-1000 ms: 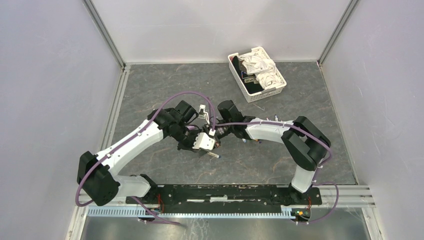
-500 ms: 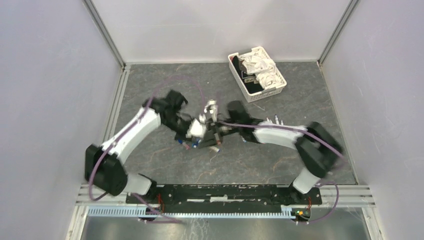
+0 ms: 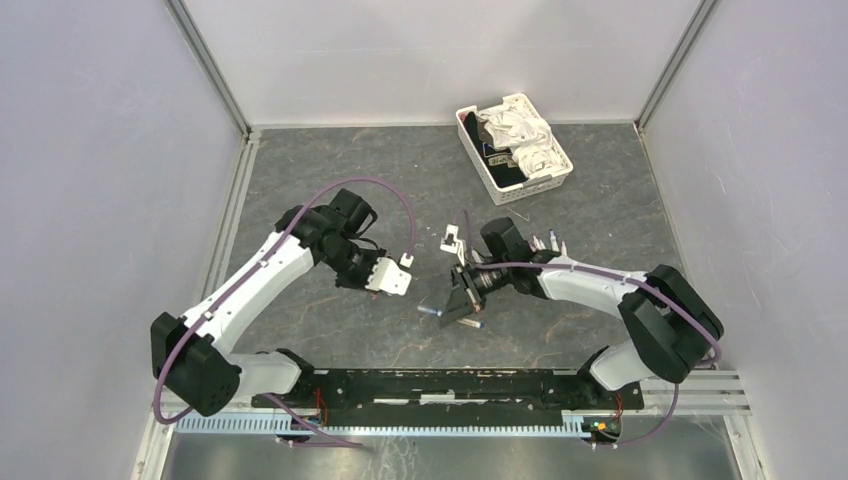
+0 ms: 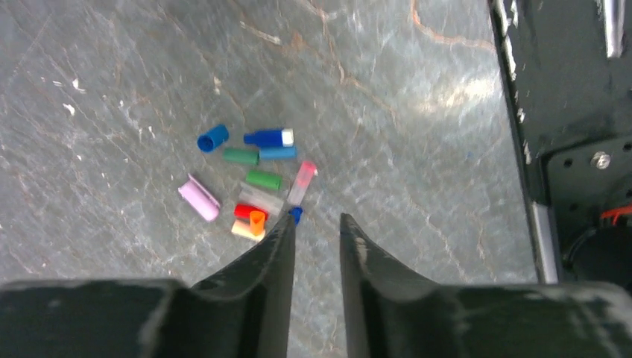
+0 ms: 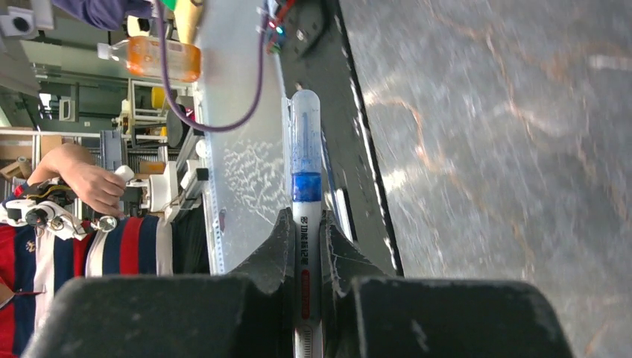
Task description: Open the pen caps
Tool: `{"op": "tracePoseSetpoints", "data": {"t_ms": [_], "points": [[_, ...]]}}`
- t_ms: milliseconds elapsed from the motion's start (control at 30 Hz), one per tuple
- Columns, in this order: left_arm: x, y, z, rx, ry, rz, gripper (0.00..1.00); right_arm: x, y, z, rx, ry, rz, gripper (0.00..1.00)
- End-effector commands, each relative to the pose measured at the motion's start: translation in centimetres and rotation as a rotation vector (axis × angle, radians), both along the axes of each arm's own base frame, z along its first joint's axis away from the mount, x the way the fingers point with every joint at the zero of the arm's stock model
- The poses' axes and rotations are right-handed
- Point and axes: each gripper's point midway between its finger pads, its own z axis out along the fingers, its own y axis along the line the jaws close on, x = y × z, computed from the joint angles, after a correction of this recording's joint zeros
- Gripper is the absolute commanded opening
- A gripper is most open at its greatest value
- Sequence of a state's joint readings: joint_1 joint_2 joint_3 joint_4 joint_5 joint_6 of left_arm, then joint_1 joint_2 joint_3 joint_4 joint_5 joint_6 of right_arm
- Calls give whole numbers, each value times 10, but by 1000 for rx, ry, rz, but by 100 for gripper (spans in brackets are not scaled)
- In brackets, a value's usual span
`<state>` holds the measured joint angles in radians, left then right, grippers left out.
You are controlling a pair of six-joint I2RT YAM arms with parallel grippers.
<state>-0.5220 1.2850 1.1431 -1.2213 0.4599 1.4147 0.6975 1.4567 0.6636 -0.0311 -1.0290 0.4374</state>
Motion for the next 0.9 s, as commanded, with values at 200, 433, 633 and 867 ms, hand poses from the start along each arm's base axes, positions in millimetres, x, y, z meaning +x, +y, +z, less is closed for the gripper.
{"op": "tracePoseSetpoints", "data": {"t_ms": [200, 433, 633, 867], "points": [[-23, -60, 34, -213, 32, 16, 100, 21, 63, 71, 238, -9, 95, 0], [-32, -69, 28, -217, 56, -39, 89, 28, 82, 87, 284, 45, 105, 0], [-30, -70, 21, -193, 46, -42, 67, 33, 90, 94, 316, 71, 102, 0], [-20, -73, 22, -194, 8, -16, 14, 36, 100, 100, 340, 90, 99, 0]]}}
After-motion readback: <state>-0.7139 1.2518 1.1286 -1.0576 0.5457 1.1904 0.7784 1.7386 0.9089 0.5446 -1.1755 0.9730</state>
